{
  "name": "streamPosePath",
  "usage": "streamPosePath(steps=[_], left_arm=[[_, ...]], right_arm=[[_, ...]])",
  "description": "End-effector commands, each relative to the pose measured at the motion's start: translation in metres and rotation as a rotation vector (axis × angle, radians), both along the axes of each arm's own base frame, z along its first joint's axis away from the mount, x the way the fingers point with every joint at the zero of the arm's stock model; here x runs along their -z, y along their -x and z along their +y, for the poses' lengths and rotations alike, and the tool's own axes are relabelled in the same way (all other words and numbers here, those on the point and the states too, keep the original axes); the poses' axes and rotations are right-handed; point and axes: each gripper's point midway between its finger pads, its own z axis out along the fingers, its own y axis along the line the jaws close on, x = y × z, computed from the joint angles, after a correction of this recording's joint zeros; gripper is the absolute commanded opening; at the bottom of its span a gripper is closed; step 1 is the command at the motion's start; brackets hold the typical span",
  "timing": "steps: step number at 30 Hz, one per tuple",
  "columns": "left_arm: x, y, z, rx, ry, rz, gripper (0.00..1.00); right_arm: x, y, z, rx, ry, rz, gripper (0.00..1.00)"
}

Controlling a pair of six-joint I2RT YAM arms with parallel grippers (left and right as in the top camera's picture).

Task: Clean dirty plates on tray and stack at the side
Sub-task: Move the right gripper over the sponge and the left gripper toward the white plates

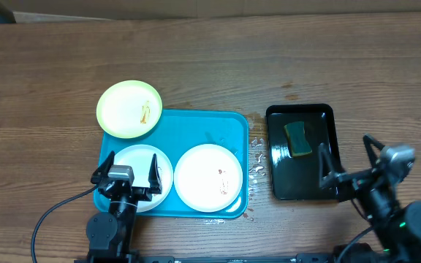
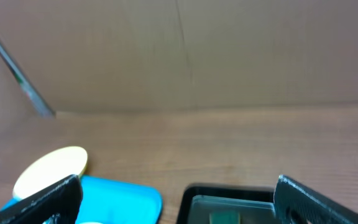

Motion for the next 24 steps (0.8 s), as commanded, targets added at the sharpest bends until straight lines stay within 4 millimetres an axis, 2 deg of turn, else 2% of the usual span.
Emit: streamPosePath(steps=[1,3,7,10,12,15,19,21,22,23,24], left_arm=[[-0.045,0.01,-0.011,0.064,0.137,-0.047,1.0],[-0.072,0.018,-0.012,0.071,0.167,-0.042,1.0],[-0.127,0.03,-0.016,0.09,0.155,0.031,1.0],[-0.163,0.031,-0.031,0.172,0.128,0.179,1.0],[-0.175,0.031,-0.047,0.264,0.114,0.351,1.0],[-0.177,0.034,-0.064,0.359,0.156,0.687,1.0],[-0.178,0.014,-0.064,0.327,0.191,0.922,1.0],[-0.164,0.005,-0.066,0.327,0.217,1.055,0.98],[-0.158,0.004,-0.07,0.343,0.234,1.104,0.94],[-0.146,0.004,-0.072,0.345,0.24,1.174,1.0],[-0.135,0.004,-0.073,0.335,0.232,1.232,1.0]], right_arm=[[-0.037,-0.008,0.004,-0.019,-0.007,0.092,1.0],[-0.042,-0.014,0.007,-0.033,-0.002,0.219,1.0],[-0.038,-0.028,0.008,-0.03,0.015,0.475,1.0],[-0.031,-0.037,0.01,-0.03,0.009,0.621,1.0],[-0.022,-0.04,0.017,-0.06,-0.005,0.711,1.0],[0.0,-0.046,0.022,-0.083,-0.014,0.825,1.0],[0.031,-0.046,0.022,-0.087,0.006,0.984,1.0],[0.047,-0.044,0.022,-0.083,0.007,1.075,1.0],[0.052,-0.043,0.022,-0.082,0.007,1.101,1.0],[0.059,-0.042,0.022,-0.081,0.009,1.133,0.96],[0.064,-0.042,0.022,-0.08,0.01,1.154,0.93]])
